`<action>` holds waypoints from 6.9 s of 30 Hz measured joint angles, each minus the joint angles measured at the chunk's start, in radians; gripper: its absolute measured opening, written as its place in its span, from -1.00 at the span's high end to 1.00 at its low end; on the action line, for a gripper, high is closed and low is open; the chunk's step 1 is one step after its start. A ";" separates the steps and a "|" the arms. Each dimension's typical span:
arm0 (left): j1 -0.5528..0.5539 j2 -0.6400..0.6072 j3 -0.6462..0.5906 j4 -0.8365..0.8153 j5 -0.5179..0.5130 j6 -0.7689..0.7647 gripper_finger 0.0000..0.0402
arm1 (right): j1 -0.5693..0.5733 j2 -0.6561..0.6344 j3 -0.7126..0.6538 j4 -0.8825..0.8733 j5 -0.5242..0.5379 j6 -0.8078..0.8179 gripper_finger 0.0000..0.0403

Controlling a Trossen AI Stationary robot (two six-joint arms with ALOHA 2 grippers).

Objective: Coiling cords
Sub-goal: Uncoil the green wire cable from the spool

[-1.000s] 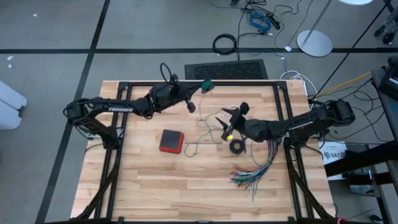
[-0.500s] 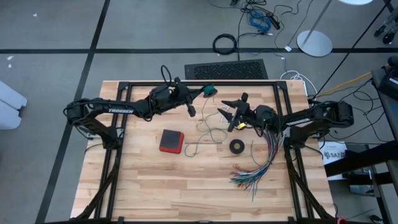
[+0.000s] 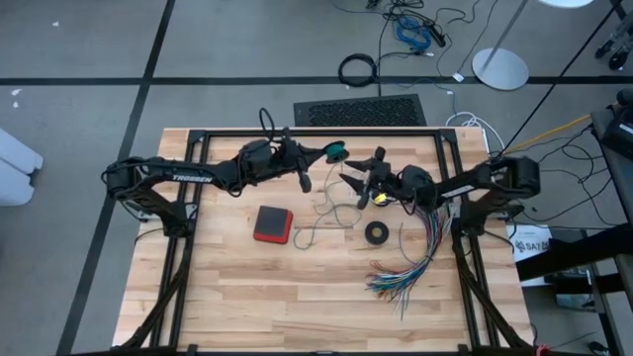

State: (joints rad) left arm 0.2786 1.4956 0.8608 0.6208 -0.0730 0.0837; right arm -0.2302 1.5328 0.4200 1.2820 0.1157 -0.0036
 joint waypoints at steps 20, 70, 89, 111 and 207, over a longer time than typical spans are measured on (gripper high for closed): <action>-0.005 0.000 0.000 -0.010 0.018 -0.019 1.00 | -0.005 0.054 0.089 -0.066 -0.013 0.007 0.64; 0.005 0.000 0.000 -0.050 -0.204 0.158 1.00 | -0.011 -0.021 0.293 -0.917 0.232 0.093 1.00; 0.004 0.000 0.000 -0.251 -0.388 0.320 1.00 | 0.064 -0.237 0.293 -0.839 0.406 -0.036 1.00; 0.076 0.000 0.000 -0.034 -0.235 0.123 1.00 | 0.255 -0.114 0.292 -0.852 0.237 -0.002 1.00; -0.023 0.000 0.000 -0.069 -0.128 0.060 1.00 | 0.189 -0.106 0.293 -1.004 0.525 0.062 1.00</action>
State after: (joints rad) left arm 0.2558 1.4956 0.8612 0.5518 -0.2010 0.1432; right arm -0.0417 1.4269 0.7128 0.2783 0.6411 0.0579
